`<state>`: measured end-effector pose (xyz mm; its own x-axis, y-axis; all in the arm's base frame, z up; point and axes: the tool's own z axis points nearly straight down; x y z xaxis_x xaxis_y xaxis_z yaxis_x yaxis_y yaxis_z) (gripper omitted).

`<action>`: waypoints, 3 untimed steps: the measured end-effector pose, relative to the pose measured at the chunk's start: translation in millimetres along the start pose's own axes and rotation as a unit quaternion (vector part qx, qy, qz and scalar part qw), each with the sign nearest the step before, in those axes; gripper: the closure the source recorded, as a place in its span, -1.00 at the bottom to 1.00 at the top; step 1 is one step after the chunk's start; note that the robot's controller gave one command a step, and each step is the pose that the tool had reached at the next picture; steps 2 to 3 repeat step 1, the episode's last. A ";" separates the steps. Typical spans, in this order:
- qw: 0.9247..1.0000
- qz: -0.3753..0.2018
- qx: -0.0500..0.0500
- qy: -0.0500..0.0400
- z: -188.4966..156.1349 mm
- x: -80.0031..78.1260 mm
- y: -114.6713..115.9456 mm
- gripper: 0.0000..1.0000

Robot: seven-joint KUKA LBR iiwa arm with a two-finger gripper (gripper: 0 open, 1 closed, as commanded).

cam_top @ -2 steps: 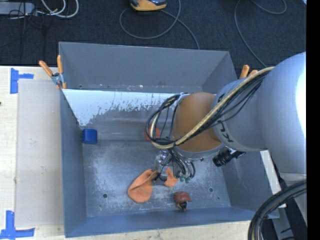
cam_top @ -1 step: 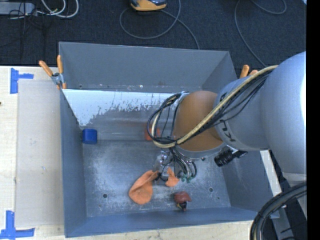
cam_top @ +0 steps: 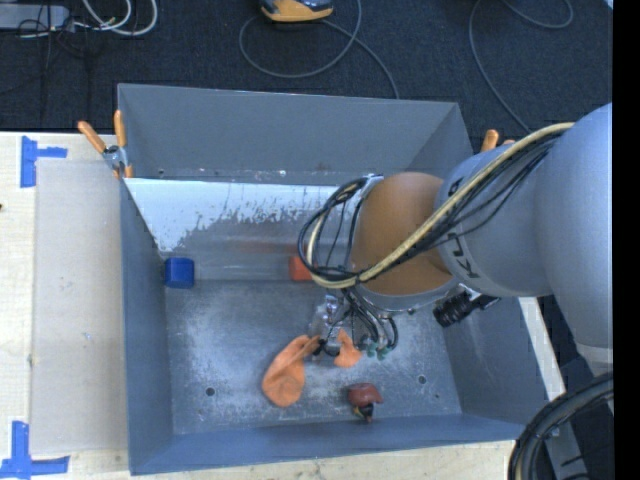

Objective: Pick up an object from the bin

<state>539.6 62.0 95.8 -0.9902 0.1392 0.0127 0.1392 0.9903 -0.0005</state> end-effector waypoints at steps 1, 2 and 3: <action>1.000 0.000 0.000 -0.001 -15.9 -0.4 0.1 1.00; 1.000 0.000 0.000 -0.001 -15.9 -0.4 0.1 1.00; 1.000 0.000 0.000 -0.001 -15.9 -0.4 0.1 1.00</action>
Offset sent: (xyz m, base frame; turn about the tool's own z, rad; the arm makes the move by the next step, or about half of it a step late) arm 0.0000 -0.0001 0.0450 0.0000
